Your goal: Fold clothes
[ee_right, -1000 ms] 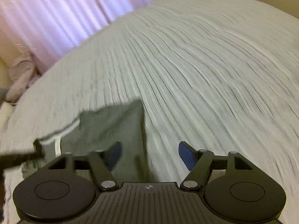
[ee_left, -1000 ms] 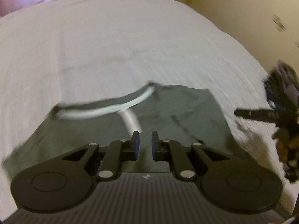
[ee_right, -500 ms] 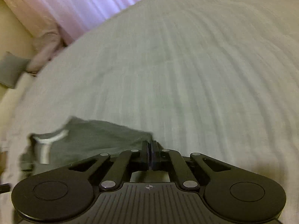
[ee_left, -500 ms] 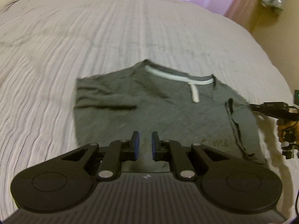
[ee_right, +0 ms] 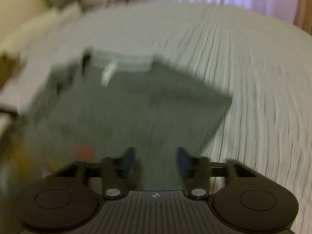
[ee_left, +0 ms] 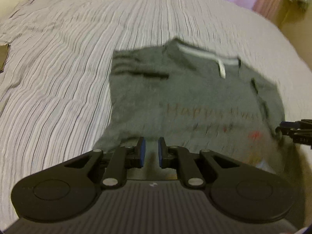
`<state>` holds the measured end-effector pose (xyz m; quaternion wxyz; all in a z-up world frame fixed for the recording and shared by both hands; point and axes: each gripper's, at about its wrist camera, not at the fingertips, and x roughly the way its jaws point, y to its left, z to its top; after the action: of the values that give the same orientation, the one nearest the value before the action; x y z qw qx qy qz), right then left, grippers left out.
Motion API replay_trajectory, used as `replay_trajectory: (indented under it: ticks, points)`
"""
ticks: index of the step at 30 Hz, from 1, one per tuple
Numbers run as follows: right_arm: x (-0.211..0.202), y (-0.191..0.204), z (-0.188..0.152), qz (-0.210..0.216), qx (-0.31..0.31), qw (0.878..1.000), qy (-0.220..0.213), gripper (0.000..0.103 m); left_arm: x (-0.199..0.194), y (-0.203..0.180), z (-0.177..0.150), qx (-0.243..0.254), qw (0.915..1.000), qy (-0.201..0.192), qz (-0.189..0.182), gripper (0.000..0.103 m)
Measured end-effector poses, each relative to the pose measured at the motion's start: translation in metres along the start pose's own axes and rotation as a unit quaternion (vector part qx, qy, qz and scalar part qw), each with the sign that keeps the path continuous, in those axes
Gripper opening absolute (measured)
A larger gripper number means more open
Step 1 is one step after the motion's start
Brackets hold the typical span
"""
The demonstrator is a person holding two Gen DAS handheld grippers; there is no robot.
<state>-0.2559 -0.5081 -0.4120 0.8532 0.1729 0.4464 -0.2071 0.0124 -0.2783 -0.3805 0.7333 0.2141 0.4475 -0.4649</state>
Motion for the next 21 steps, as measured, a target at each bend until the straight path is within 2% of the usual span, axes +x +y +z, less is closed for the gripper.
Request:
replay_trajectory:
  ticks: [3,5,8,12,16,19,21]
  points:
    - [-0.022,-0.016,-0.027,-0.025,0.058,0.998,0.010,0.038,-0.008,0.010,-0.024,0.013,0.9998,0.014,0.009,0.008]
    - [-0.050,-0.017,-0.043,-0.025,0.082,0.996,-0.005,0.038,-0.019,0.019,-0.041,0.011,0.9998,0.016,0.007,0.009]
    - [-0.078,0.003,-0.069,-0.024,0.100,0.995,0.000,0.038,-0.039,0.031,-0.073,0.008,0.9998,0.017,-0.002,0.009]
    - [-0.095,0.044,-0.127,-0.049,0.104,0.992,0.044,0.038,-0.059,0.041,-0.125,0.003,0.9983,0.057,-0.014,0.008]
    - [-0.131,0.053,-0.175,-0.048,0.171,0.982,0.060,0.039,-0.094,0.058,-0.176,-0.003,0.9948,0.092,-0.044,0.009]
    - [-0.160,0.050,-0.210,-0.040,0.220,0.972,0.077,0.039,-0.113,0.075,-0.204,-0.008,0.9906,0.127,-0.050,0.009]
    - [-0.174,0.053,-0.217,-0.045,0.231,0.968,0.087,0.039,-0.122,0.083,-0.216,-0.001,0.9877,0.148,-0.051,0.009]
